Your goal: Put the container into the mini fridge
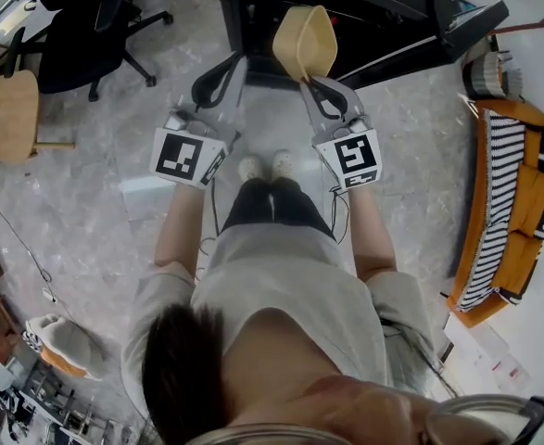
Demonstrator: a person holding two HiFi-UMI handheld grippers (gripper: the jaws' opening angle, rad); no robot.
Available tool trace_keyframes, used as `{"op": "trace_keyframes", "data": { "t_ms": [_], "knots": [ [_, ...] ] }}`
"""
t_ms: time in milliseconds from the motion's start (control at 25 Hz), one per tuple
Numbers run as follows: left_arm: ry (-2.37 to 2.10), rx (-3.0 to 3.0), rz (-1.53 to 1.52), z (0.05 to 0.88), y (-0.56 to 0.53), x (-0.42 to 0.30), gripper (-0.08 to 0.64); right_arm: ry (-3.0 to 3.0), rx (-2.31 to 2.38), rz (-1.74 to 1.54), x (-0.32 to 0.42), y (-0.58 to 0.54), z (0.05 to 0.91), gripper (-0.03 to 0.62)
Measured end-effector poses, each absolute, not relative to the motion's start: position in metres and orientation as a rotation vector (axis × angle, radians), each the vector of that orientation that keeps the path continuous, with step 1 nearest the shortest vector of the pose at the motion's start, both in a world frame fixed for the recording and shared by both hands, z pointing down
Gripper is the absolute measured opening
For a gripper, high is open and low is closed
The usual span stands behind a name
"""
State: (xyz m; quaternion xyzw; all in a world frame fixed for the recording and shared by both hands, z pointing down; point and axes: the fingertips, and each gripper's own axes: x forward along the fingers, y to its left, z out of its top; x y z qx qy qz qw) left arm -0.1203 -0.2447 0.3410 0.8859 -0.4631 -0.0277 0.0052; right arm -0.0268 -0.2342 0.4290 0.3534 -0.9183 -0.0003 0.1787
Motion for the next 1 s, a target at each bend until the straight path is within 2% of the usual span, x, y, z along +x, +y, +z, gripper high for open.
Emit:
{"op": "trace_keyframes", "data": {
  "t_ms": [1000],
  "knots": [
    [-1.510, 2.705, -0.050, 0.394, -0.259, -0.119, 0.002, -2.214, 0.708, -0.159, -0.013, -0.296, 0.573, 0.006]
  ]
}}
